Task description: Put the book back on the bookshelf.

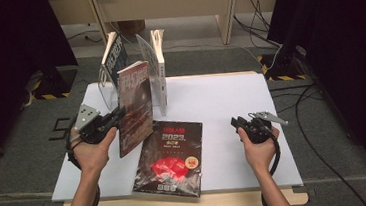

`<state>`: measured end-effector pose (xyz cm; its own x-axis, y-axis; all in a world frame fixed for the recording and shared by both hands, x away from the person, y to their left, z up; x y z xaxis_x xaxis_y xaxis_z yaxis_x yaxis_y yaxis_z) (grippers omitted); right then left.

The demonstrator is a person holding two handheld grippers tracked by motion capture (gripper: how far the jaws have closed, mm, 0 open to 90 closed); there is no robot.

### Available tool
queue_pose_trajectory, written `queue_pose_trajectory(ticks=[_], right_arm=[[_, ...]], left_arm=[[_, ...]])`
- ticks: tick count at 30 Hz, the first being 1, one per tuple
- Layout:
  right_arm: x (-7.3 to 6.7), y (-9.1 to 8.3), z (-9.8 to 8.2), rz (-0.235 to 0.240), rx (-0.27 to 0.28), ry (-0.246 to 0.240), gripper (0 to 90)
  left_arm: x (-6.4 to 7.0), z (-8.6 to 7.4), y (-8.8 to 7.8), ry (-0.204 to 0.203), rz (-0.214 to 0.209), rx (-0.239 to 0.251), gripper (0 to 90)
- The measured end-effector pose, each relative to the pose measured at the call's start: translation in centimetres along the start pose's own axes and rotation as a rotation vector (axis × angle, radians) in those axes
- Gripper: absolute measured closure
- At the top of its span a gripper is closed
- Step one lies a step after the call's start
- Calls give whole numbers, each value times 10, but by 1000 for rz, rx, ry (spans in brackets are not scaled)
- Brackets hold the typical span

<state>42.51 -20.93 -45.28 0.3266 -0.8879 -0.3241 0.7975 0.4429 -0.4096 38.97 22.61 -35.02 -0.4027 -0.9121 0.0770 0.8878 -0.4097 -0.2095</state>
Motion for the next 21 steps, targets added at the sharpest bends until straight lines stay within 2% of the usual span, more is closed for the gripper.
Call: queue_pose_trajectory(ticks=[9,21], right_arm=[[9,0,-7,-20,-18,13,651],[14,2,-11,-27,-26,24,645]], left_arm=[[-2,2,-5,-1,15,28,844],[-9,9,-1,-11,34,55,844]])
Point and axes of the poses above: each handheld gripper's, and its own axes: y roughly forward along the jaws, z roughly out of its top, x roughly to its right, the point moved 2 cm from there along y, roughly forward along the jaws, and after that the axes turned 3 degrees about z, right-handed, at the moved point
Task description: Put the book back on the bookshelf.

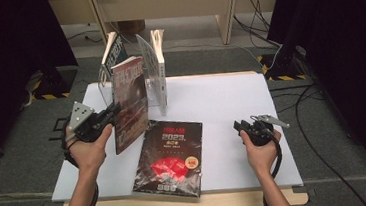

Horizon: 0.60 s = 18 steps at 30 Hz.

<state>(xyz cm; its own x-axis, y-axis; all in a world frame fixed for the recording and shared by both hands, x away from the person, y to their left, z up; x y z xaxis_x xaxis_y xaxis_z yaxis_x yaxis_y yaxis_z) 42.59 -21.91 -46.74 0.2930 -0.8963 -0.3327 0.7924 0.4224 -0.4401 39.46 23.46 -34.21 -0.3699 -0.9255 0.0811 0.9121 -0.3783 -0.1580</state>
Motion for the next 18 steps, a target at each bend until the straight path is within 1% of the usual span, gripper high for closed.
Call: queue_pose_trajectory(ticks=[3,5,10,11,14,15,18], right_arm=[[0,0,0,-2,0,3,645],[-1,0,0,0,-1,16,644],[0,0,0,-1,0,11,644],[1,1,0,1,3,-1,644],[1,1,0,1,1,1,644],[1,1,0,-1,1,5,644],[1,0,0,-2,-2,16,645]], left_arm=[[-1,2,2,-5,8,13,843],[-2,3,3,-6,13,21,844],[-3,3,6,-7,27,30,843],[-3,4,7,-9,29,32,843],[-3,5,8,-11,36,37,843],[-4,5,8,-19,40,41,844],[-5,6,9,-23,48,46,843]])
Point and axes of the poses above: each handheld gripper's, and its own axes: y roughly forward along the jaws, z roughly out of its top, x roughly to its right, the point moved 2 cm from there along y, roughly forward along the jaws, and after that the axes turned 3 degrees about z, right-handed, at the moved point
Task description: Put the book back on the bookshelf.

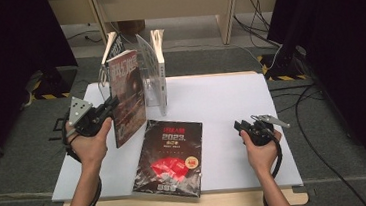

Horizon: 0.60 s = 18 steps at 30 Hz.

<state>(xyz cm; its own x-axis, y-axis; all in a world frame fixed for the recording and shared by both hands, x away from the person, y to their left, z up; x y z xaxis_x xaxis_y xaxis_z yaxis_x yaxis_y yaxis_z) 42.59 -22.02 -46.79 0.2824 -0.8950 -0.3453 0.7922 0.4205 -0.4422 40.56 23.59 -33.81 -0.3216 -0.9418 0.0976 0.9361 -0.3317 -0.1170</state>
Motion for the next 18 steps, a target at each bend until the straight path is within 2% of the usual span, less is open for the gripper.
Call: queue_pose_trajectory(ticks=[11,18], right_arm=[[4,-1,0,-5,2,-2,645],[4,0,-1,-4,2,-2,645]], left_arm=[[-3,3,7,9,32,14,843],[-5,4,18,7,45,25,843]])
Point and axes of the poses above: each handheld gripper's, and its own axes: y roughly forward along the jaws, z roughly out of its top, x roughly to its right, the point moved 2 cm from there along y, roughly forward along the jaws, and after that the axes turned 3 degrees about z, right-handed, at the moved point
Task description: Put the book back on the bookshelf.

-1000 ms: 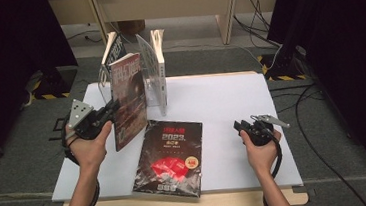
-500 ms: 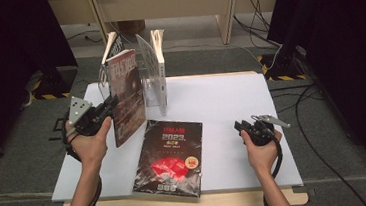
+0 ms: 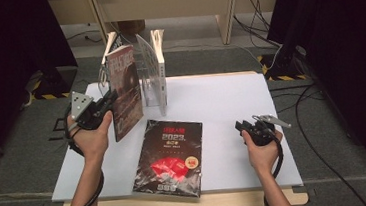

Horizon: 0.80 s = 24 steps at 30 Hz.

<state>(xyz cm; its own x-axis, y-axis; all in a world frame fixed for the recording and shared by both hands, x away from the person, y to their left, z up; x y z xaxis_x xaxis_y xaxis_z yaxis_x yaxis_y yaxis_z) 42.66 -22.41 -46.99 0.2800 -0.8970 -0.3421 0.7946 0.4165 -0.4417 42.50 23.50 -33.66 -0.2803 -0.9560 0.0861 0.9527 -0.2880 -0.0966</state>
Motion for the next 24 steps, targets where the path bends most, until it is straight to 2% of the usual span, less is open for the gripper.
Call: queue_pose_trajectory(ticks=[7,24], right_arm=[[2,-1,0,-3,-2,8,645],[2,1,-2,-3,-9,12,645]], left_arm=[[-2,0,11,0,8,10,843],[-5,8,25,11,53,70,843]])
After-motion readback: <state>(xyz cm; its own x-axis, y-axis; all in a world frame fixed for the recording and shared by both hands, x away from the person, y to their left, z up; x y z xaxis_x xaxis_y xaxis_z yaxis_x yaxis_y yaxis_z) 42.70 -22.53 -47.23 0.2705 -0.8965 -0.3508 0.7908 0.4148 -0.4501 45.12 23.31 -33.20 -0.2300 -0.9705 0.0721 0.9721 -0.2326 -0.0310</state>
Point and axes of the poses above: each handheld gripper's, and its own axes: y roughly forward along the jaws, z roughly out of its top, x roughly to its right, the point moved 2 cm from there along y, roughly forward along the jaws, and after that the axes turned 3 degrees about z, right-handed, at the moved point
